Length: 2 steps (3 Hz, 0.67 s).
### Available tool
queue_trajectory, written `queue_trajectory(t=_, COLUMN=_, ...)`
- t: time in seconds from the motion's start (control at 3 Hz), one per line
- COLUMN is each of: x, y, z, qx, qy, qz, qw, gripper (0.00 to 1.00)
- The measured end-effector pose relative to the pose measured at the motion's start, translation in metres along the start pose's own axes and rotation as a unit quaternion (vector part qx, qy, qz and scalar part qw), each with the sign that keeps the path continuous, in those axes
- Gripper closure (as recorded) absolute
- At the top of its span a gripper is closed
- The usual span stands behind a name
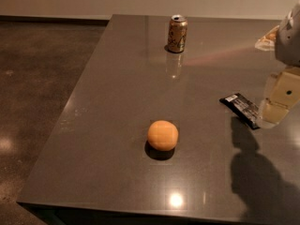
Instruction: Knock orange can over
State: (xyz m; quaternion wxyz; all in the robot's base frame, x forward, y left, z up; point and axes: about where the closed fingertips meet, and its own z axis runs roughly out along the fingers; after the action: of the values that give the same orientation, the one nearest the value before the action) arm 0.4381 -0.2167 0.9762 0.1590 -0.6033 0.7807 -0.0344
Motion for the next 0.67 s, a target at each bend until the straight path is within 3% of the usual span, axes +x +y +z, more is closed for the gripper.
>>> queue_trajectory(t=0.67, x=-0.0016, y=-0.0023, z=-0.0014, qx=-0.001, qy=0.0, qz=0.006, qw=1.0, gripper=0.0)
